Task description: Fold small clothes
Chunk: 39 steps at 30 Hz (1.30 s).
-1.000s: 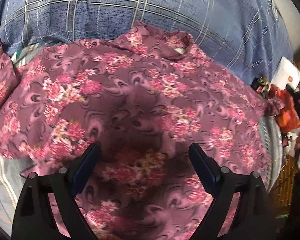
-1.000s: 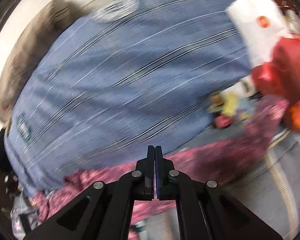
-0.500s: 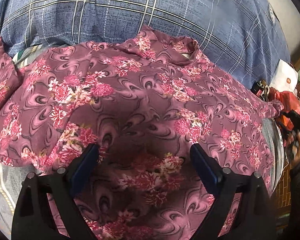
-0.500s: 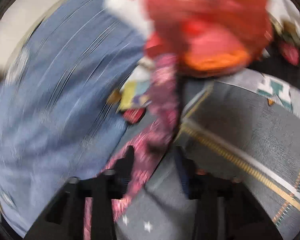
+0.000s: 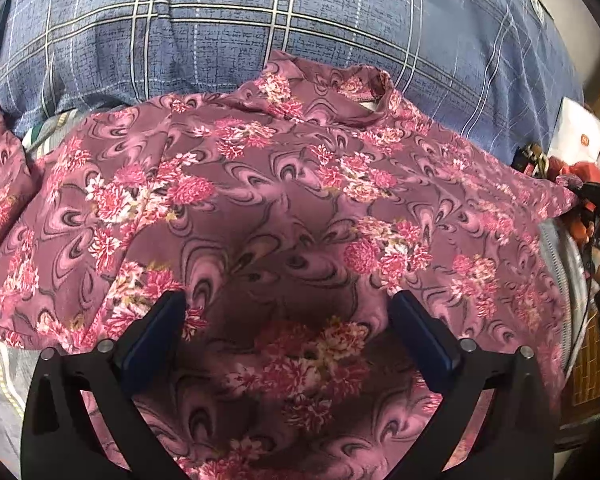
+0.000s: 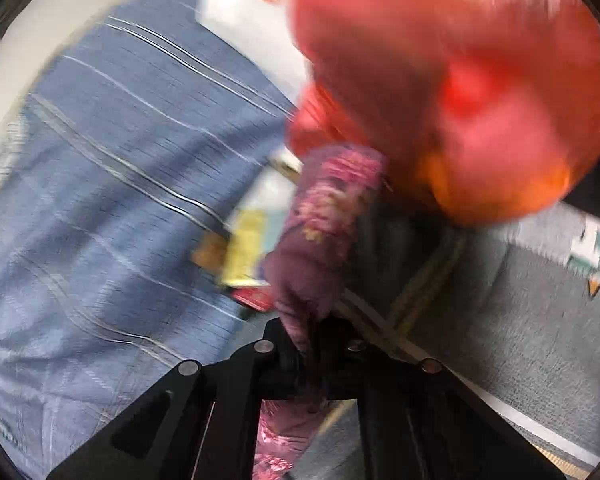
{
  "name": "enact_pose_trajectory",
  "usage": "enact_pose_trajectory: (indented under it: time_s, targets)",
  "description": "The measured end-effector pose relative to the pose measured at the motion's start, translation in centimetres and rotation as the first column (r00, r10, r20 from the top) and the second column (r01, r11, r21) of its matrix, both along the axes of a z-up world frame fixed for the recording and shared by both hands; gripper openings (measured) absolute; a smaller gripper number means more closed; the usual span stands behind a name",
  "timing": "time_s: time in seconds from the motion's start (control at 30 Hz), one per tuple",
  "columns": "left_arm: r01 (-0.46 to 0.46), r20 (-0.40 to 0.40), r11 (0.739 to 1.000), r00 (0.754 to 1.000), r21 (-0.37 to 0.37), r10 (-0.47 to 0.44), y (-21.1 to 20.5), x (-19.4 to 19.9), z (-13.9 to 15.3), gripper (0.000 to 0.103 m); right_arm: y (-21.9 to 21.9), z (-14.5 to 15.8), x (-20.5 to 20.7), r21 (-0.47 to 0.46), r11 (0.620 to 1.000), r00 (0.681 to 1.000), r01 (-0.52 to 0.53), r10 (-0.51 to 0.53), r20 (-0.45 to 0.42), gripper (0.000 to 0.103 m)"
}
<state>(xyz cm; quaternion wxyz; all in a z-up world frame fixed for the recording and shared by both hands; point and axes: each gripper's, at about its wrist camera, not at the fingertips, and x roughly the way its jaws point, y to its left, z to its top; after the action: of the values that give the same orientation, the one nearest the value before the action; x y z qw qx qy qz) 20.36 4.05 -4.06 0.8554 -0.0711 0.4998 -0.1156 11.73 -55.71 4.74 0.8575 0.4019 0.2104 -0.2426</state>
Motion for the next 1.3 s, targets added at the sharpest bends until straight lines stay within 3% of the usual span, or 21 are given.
enact_pose_trajectory:
  time_s: [0.17, 0.3, 0.4, 0.57, 0.7, 0.9, 0.93, 0.97, 1.03, 1.17, 1.27, 1.3]
  targets:
    - [-0.043, -0.007, 0.997, 0.999, -0.065, 0.043, 1.8, 0.0, 0.9, 0.103, 3.9, 3.2, -0.7, -0.039, 0.991, 0.987, -0.13, 0.133, 0.086, 0.006]
    - [-0.086, -0.03, 0.992, 0.996, -0.089, 0.084, 3.5, 0.4, 1.1, 0.103, 10.1, 5.1, 0.4, -0.063, 0.95, 0.945, -0.305, 0.31, 0.101, 0.006]
    - [-0.109, -0.051, 0.99, 0.993, -0.093, 0.104, 4.6, 0.8, 1.0, 0.103, 16.4, 5.5, 1.7, -0.055, 0.897, 0.892, -0.439, 0.442, 0.092, 0.006]
    - [-0.152, -0.062, 0.983, 0.987, -0.1, 0.147, 6.4, 1.2, 1.2, 0.103, 28.6, 5.0, 3.8, -0.064, 0.758, 0.758, -0.649, 0.651, 0.035, 0.006]
    - [-0.19, -0.073, 0.967, 0.981, -0.17, 0.18, 8.4, 1.2, 1.7, 0.103, 36.9, 3.9, 4.2, -0.079, 0.645, 0.648, -0.76, 0.761, -0.019, 0.006]
    - [-0.233, -0.06, 0.952, 0.972, -0.198, 0.226, 10.6, 1.1, 2.5, 0.103, 48.1, 0.9, 4.5, -0.077, 0.47, 0.476, -0.879, 0.875, -0.091, 0.012]
    - [-0.237, -0.065, 0.951, 0.971, -0.201, 0.228, 10.7, 1.2, 2.5, 0.103, 49.5, 0.1, 4.2, -0.065, 0.442, 0.447, -0.895, 0.888, -0.11, 0.018]
    - [-0.239, -0.074, 0.947, 0.971, -0.214, 0.228, 10.9, 1.2, 2.3, 0.103, 51.1, -0.8, 4.1, -0.056, 0.417, 0.42, -0.907, 0.895, -0.15, 0.031]
    - [-0.235, -0.102, 0.94, 0.971, -0.248, 0.216, 11.1, 1.4, 1.8, 0.103, 53.4, -2.9, 3.2, -0.036, 0.376, 0.374, -0.926, 0.899, -0.228, 0.04]
    - [-0.209, -0.155, 0.925, 0.974, -0.317, 0.167, 10.3, 1.8, 0.9, 0.103, 52.3, -4.6, 0.3, 0.011, 0.344, 0.332, -0.939, 0.916, -0.227, 0.04]
    - [-0.171, -0.172, 0.908, 0.979, -0.383, 0.112, 9.3, 1.9, 1.1, 0.103, 49.0, -3.8, -1.8, -0.001, 0.362, 0.355, -0.932, 0.912, -0.204, 0.042]
    - [-0.164, -0.188, 0.89, 0.978, -0.426, 0.09, 8.9, 1.7, 1.3, 0.103, 47.8, -3.6, -2.3, -0.001, 0.376, 0.368, -0.927, 0.907, -0.203, 0.044]
